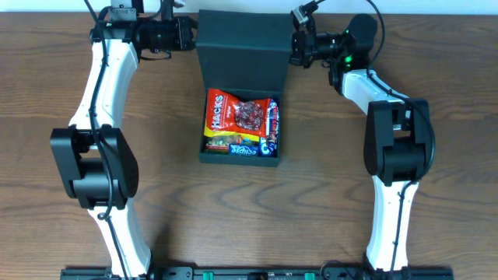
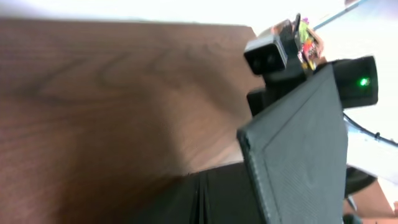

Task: Pack container
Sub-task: 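Swing the lid down over the snacks with both grippers, then lift both grippers away from the closed box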

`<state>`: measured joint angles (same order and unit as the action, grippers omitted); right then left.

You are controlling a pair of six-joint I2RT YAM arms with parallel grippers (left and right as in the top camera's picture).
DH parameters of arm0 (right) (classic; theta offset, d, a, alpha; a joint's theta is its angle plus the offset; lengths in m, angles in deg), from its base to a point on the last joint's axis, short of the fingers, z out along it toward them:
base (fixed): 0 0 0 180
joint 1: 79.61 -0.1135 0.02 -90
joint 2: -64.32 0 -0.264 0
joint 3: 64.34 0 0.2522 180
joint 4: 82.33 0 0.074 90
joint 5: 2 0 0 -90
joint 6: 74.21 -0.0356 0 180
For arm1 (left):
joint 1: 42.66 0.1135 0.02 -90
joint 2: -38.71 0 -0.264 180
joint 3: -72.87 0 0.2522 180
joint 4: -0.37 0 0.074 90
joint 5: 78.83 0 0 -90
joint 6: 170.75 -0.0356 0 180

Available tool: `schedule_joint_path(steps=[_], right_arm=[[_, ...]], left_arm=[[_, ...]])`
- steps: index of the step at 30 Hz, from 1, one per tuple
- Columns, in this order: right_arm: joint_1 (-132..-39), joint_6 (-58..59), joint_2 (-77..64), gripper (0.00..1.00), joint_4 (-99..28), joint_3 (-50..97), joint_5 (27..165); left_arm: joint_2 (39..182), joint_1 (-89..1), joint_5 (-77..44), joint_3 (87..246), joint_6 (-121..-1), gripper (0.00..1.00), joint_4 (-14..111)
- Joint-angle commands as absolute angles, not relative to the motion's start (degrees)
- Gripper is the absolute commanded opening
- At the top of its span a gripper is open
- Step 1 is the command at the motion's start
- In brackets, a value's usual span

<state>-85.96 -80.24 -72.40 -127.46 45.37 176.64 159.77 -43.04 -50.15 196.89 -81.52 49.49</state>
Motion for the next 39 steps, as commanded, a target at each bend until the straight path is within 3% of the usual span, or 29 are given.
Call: schedule_joint_path(steps=[1, 12, 20, 25, 27, 28, 32, 35, 39], right_arm=[[-86.57, -86.14, -70.15, 0.01, -129.47, 46.09, 177.39], [-87.23, -85.58, -70.15, 0.01, -129.69, 46.09, 177.39], [-84.10, -78.10, -70.15, 0.01, -129.62, 46.09, 176.77], [-83.31, -74.32, -70.15, 0.01, -128.99, 46.06, 168.32], [-83.33, -74.32, -70.15, 0.07, -128.99, 46.06, 166.26], [-83.33, -74.14, -70.15, 0.03, -128.99, 46.06, 165.45], [-83.03, -69.36, -70.15, 0.01, -128.55, 46.06, 164.93], [-81.28, -63.08, -70.15, 0.02, -117.32, 46.06, 164.53], [-77.74, -44.83, -70.15, 0.02, -86.08, 46.06, 155.92]], left_arm=[[155.90, -42.89, -51.11, 198.05, -89.13, 0.06, 52.52], [150.89, -42.96, -40.73, 198.05, -100.08, 0.06, 65.16], [150.24, -42.93, -35.70, 198.05, -100.03, 0.06, 65.86], [150.35, -43.02, -32.75, 198.01, -99.82, 0.06, 68.41], [150.41, -43.22, -32.05, 197.98, -99.86, 0.06, 70.58], [150.46, -43.46, -30.89, 197.90, -99.86, 0.06, 71.56], [150.63, -44.22, -23.00, 196.08, -96.58, 0.06, 74.07], [150.83, -43.98, -16.90, 192.34, -88.63, 0.06, 72.65], [150.83, -43.20, -16.71, 186.75, -80.69, 0.06, 68.54]])
